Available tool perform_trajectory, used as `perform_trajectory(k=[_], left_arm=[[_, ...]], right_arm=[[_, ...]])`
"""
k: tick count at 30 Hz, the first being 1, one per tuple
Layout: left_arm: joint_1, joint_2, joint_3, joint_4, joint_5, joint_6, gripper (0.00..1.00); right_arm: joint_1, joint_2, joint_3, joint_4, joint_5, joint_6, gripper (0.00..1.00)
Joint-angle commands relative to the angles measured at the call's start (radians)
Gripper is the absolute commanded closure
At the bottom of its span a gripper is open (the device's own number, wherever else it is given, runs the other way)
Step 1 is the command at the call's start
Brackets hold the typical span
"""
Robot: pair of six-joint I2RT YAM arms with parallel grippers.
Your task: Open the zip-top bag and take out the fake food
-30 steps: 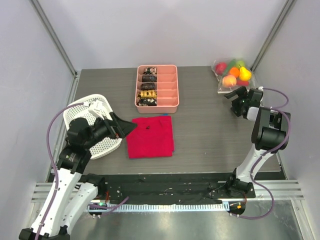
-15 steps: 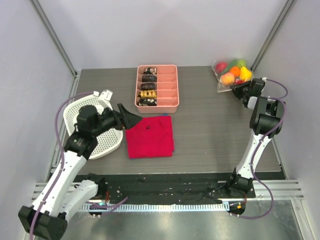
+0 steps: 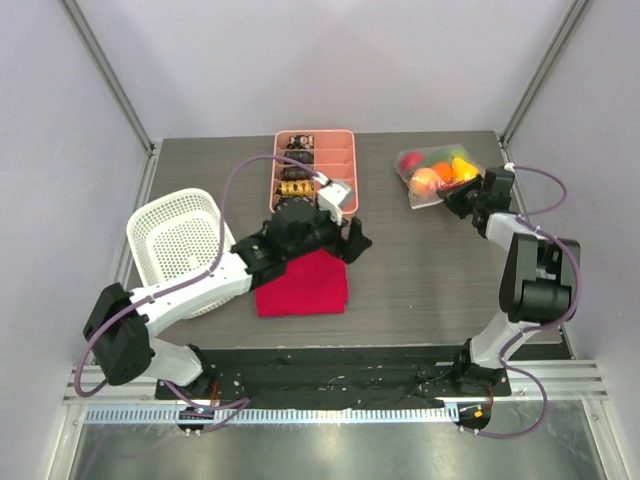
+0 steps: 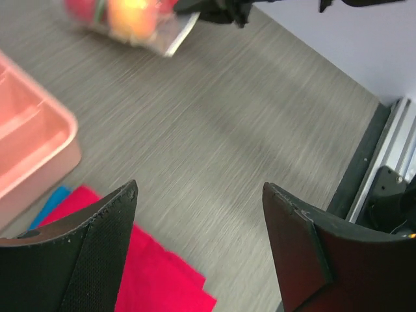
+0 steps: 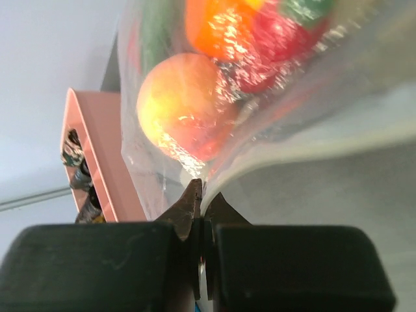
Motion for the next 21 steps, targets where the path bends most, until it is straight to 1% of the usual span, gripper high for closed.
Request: perform_trajectory(k=[1,3,4,6,7,9,11,12,14,19,21], left_arm=[[-0.116,0.076,0.022,0.256,-0.093,0.331,0.21],[-0.122,0.115,0.022,0.288,-0.087,0.369,0.19],[-0.124,0.133,0.033,0.300,-0.082,0.390,0.17],[-0.124,0.193,0.053,0.300,-0.081,0.407,0.17],[-0.124,0.210,0.080,0.278,-0.078,0.420,0.17],[-0.124,0.256,0.109,0.247,-0.052,0.444,0.17],[-0.125,0.274,0.137,0.233,-0.033,0.435,0.16],[-0.124,0.285,0.146,0.222,0.008,0.437,0.16],[-0.124,0.296,0.182,0.189,0.039,0.438,0.14],[-0.124,0.343,0.243,0.126,0.005,0.458,0.13],[-0.124,0.350,0.266,0.109,0.013,0.460,0.13]], right_arm=[[-0.004,-0.159,-0.088,-0.157,0.008,-0.012,0.99],[0.013,-0.252,-0.126,-0.185,0.006,-0.015,0.98],[0.020,-0.288,-0.137,-0.229,0.018,-0.023,0.99],[0.039,-0.348,-0.171,-0.260,0.052,-0.026,0.99],[0.052,-0.404,-0.180,-0.280,0.055,-0.021,0.98],[0.066,-0.443,-0.192,-0.294,0.054,-0.013,0.98],[0.080,-0.481,-0.186,-0.338,0.051,-0.018,0.98],[0.080,-0.492,-0.180,-0.352,0.045,-0.021,0.99],[0.085,-0.523,-0.177,-0.372,0.026,-0.021,0.99],[0.086,-0.577,-0.168,-0.416,0.029,-0.044,0.99],[0.088,-0.592,-0.168,-0.426,0.016,-0.052,0.99]])
